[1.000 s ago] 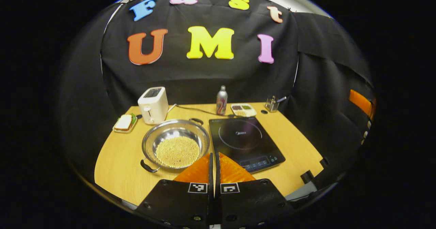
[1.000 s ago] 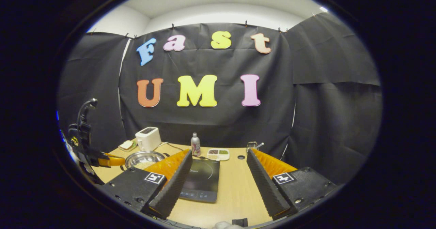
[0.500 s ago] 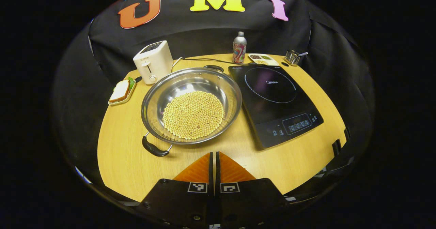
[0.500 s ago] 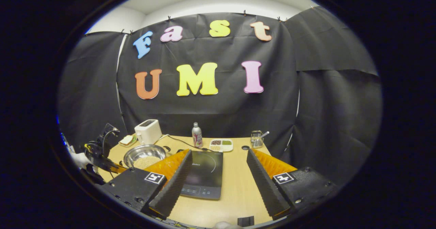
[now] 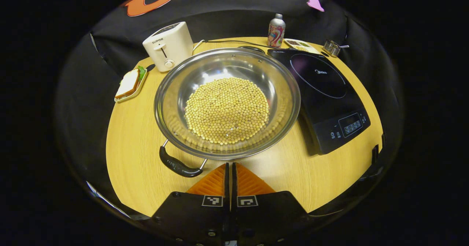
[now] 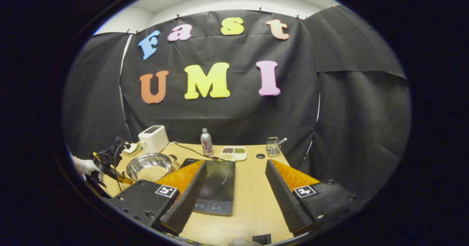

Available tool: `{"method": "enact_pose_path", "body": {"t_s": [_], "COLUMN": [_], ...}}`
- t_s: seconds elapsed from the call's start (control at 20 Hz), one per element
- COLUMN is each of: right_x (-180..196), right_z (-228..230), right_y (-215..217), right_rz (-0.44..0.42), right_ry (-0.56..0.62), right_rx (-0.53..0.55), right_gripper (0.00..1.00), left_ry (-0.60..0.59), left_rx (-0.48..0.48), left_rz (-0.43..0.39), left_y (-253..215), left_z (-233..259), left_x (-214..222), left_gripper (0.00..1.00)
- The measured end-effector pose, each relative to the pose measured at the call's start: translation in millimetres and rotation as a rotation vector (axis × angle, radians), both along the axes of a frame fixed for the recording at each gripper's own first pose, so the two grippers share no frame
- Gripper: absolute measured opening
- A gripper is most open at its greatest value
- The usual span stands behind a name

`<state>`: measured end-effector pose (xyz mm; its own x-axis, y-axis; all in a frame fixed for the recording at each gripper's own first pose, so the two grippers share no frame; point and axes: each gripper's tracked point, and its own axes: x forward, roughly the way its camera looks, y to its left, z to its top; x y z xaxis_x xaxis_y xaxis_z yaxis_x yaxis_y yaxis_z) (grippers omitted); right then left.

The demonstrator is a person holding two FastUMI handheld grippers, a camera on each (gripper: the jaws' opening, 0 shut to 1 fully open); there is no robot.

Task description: First push the handle of the pot to place it horizontally, then grasp the pot with both hands and set it on the induction cooktop.

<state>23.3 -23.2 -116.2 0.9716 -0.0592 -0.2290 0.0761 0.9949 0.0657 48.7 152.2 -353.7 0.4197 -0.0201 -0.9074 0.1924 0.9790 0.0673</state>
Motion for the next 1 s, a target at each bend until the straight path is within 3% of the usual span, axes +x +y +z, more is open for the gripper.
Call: {"method": "enact_pose_path", "body": {"t_s": [0.05, 0.1, 0.15, 0.2, 0.3, 0.35, 0.4, 0.45, 0.5, 0.6, 0.65, 0.7, 0.75, 0.8, 0.85, 0.9, 0.95, 1.0], "right_x": [2, 3, 5, 6, 9, 9, 10, 9, 7, 5, 5, 5, 6, 5, 5, 4, 4, 4], "right_z": [-1, -1, -1, -1, 1, 2, 1, 2, 0, 1, 2, 0, -2, -1, 0, 1, 3, 2], "right_y": [-1, -2, -3, -5, -5, -4, -4, -4, -3, -3, -4, -5, -7, -8, -8, -7, -5, -2], "right_rz": [-0.001, 0.000, -0.001, -0.002, 0.000, 0.001, 0.001, 0.001, 0.003, 0.004, 0.003, 0.003, 0.001, -0.001, -0.004, -0.006, -0.003, 0.003], "right_ry": [0.005, 0.008, 0.010, 0.013, 0.009, 0.012, 0.015, 0.019, 0.024, 0.024, 0.022, 0.029, 0.036, 0.036, 0.038, 0.037, 0.035, 0.035], "right_rx": [0.003, 0.005, 0.003, 0.001, -0.003, -0.006, -0.006, -0.006, -0.005, -0.010, -0.015, -0.021, -0.023, -0.019, -0.015, -0.012, -0.011, -0.016], "right_gripper": [1.00, 0.99, 0.99, 1.00, 0.99, 0.99, 0.99, 0.99, 1.00, 1.00, 0.99, 0.99, 0.99, 0.99, 0.99, 0.99, 1.00, 0.99], "left_ry": [0.000, 0.001, 0.007, 0.009, 0.006, 0.005, 0.006, 0.008, 0.009, 0.008, 0.004, 0.001, -0.004, -0.007, -0.007, -0.007, -0.012, -0.016], "left_rx": [0.013, 0.030, 0.030, 0.029, 0.052, 0.061, 0.062, 0.059, 0.053, 0.049, 0.056, 0.067, 0.072, 0.072, 0.071, 0.068, 0.068, 0.072], "left_rz": [0.002, 0.004, 0.006, 0.011, 0.020, 0.026, 0.031, 0.041, 0.050, 0.064, 0.068, 0.075, 0.079, 0.087, 0.096, 0.101, 0.110, 0.117], "left_y": [6, 13, 18, 19, 27, 30, 32, 38, 40, 43, 48, 52, 56, 60, 63, 66, 70, 74], "left_z": [-1, -3, -5, -5, -3, -3, -4, -6, -7, -5, -6, -5, -5, -5, -5, -5, -4, -2], "left_x": [1, 3, 4, 3, 1, 2, 3, 6, 8, 9, 12, 13, 15, 17, 16, 18, 21, 23], "left_gripper": [0.10, 0.00, 0.09, 0.00, 0.00, 0.10, 0.00, 0.00, 0.09, 0.09, 0.00, 0.10, 0.00, 0.10, 0.09, 0.00, 0.09, 0.09]}}
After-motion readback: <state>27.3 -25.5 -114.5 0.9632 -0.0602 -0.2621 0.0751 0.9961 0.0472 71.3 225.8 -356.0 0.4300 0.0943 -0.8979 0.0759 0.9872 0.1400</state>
